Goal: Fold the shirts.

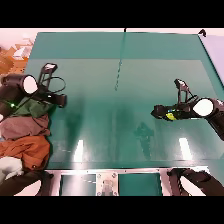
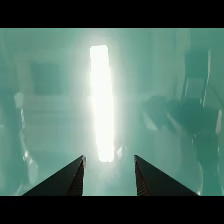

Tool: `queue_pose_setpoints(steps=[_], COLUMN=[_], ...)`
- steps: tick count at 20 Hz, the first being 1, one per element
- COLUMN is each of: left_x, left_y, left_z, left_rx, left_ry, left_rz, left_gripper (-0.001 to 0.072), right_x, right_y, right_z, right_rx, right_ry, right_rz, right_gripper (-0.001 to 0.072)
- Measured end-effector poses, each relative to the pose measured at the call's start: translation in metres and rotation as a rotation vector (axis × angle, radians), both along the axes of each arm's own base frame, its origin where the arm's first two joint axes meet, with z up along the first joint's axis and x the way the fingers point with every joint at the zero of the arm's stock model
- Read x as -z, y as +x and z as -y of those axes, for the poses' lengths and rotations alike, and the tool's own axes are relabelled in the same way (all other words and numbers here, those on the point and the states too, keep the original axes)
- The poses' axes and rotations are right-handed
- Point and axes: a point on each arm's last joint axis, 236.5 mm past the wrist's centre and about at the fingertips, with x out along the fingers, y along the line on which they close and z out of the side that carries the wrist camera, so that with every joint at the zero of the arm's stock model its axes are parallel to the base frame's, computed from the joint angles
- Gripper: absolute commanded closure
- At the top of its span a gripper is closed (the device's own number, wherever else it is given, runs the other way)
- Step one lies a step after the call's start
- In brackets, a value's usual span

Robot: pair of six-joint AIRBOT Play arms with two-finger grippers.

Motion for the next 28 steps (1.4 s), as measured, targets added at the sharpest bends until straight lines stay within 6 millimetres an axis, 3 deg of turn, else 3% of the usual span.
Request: queue_pose_setpoints(steps=[3, 6, 7, 8, 9, 11, 12, 15, 17, 18, 20, 22, 24, 26, 27, 28], left_x=[0.013, 0.046, 0.058, 0.069, 0.078, 0.084, 0.081, 0.037, -0.013, -0.043, -0.103, -0.147, -0.170, -0.166, -0.156, -0.142], left_y=[0.009, 0.002, 0.000, -0.003, -0.004, -0.002, 0.002, 0.029, 0.054, 0.066, 0.081, 0.080, 0.068, 0.055, 0.049, 0.043], left_z=[-0.061, -0.104, -0.110, -0.114, -0.118, -0.122, -0.123, -0.122, -0.095, -0.068, -0.002, 0.067, 0.131, 0.182, 0.207, 0.228], left_rx=[-0.065, -0.133, -0.143, -0.149, -0.152, -0.154, -0.162, -0.167, -0.134, -0.098, 0.004, 0.128, 0.249, 0.342, 0.382, 0.412], left_ry=[0.148, 0.207, 0.212, 0.215, 0.217, 0.220, 0.219, 0.225, 0.184, 0.138, 0.024, -0.079, -0.161, -0.211, -0.236, -0.258], left_rz=[-0.012, -0.120, -0.153, -0.185, -0.207, -0.229, -0.231, -0.170, -0.071, -0.004, 0.136, 0.230, 0.280, 0.274, 0.256, 0.228], left_gripper=[-0.0001, 0.0003, 0.0176, 0.0605, 0.0678, 0.0679, 0.0680, 0.0680, 0.0679, 0.0679, 0.0679, 0.0679, 0.0678, 0.0675, 0.0456, 0.0001], right_x=[-0.004, -0.007, -0.008, -0.009, -0.010, -0.011, -0.011, -0.013, -0.018, -0.020, -0.026, -0.030, -0.030, -0.029, -0.029, -0.028], right_y=[0.009, 0.017, 0.019, 0.021, 0.022, 0.024, 0.025, 0.028, 0.032, 0.034, 0.036, 0.038, 0.036, 0.033, 0.031, 0.031], right_z=[0.001, 0.001, 0.001, 0.002, 0.002, 0.002, 0.002, 0.005, 0.009, 0.012, 0.018, 0.027, 0.035, 0.044, 0.048, 0.051], right_rx=[0.012, 0.022, 0.025, 0.027, 0.029, 0.032, 0.033, 0.042, 0.054, 0.058, 0.072, 0.092, 0.110, 0.123, 0.129, 0.134], right_ry=[0.002, 0.004, 0.004, 0.005, 0.005, 0.005, 0.005, 0.006, 0.005, 0.003, 0.001, -0.002, -0.004, -0.010, -0.012, -0.013], right_rz=[0.042, 0.075, 0.085, 0.092, 0.099, 0.108, 0.111, 0.120, 0.132, 0.138, 0.142, 0.140, 0.123, 0.104, 0.095, 0.089], right_gripper=[0.0338, 0.0341, 0.0357, 0.0426, 0.0502, 0.0661, 0.0697, 0.0697, 0.0697, 0.0698, 0.0698, 0.0698, 0.0698, 0.0698, 0.0683, 0.0541])
